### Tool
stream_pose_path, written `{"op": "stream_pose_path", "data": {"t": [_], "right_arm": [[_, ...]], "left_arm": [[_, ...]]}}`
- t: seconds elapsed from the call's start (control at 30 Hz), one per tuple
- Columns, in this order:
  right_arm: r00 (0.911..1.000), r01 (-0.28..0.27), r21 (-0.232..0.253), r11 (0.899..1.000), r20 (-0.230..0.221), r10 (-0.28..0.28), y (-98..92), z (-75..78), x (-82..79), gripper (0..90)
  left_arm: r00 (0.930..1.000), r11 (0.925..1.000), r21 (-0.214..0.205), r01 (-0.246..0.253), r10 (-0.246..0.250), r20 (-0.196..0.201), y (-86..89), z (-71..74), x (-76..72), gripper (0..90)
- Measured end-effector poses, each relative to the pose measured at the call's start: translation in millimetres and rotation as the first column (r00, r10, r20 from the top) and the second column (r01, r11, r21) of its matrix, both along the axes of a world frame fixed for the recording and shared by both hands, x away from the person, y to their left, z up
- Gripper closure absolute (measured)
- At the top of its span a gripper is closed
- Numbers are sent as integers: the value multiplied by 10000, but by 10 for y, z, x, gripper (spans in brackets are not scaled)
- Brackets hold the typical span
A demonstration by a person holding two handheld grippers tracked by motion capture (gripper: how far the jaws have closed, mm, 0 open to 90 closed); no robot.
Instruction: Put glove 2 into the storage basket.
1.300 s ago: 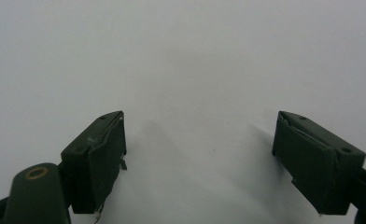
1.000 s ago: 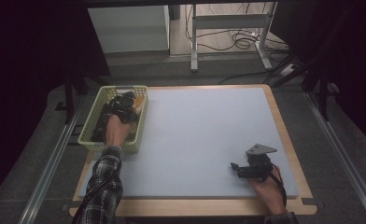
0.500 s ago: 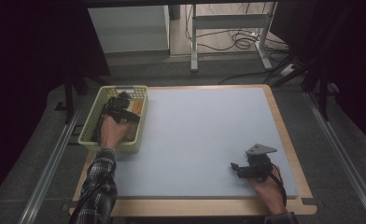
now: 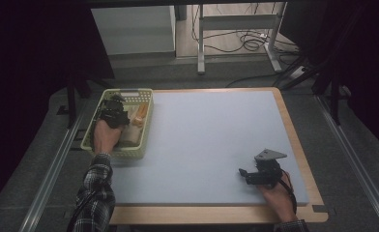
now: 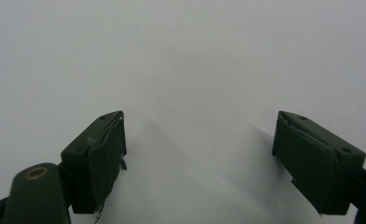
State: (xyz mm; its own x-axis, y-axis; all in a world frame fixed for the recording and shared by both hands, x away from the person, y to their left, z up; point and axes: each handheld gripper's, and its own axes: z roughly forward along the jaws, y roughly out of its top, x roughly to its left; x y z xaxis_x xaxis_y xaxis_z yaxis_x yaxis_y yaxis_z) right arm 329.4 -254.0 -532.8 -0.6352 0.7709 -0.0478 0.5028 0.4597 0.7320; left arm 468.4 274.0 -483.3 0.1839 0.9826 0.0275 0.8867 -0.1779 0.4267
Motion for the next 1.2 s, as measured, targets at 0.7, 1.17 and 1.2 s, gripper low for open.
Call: {"op": "stream_pose_path", "data": {"t": [0.7,1.17,1.2], "right_arm": [[10000,3,-4,10000,5,-3,0,0,0,171],[10000,3,-10,10000,17,-3,1,-1,-1,171],[10000,6,-10,10000,16,-6,1,-1,-1,171]], "left_arm": [[9950,9988,-287,398,-370,931,14,103,-93,361],[9840,9892,-1259,753,-533,1700,184,166,-316,182],[9832,9884,-1291,800,-569,1737,192,168,-333,171]]}}
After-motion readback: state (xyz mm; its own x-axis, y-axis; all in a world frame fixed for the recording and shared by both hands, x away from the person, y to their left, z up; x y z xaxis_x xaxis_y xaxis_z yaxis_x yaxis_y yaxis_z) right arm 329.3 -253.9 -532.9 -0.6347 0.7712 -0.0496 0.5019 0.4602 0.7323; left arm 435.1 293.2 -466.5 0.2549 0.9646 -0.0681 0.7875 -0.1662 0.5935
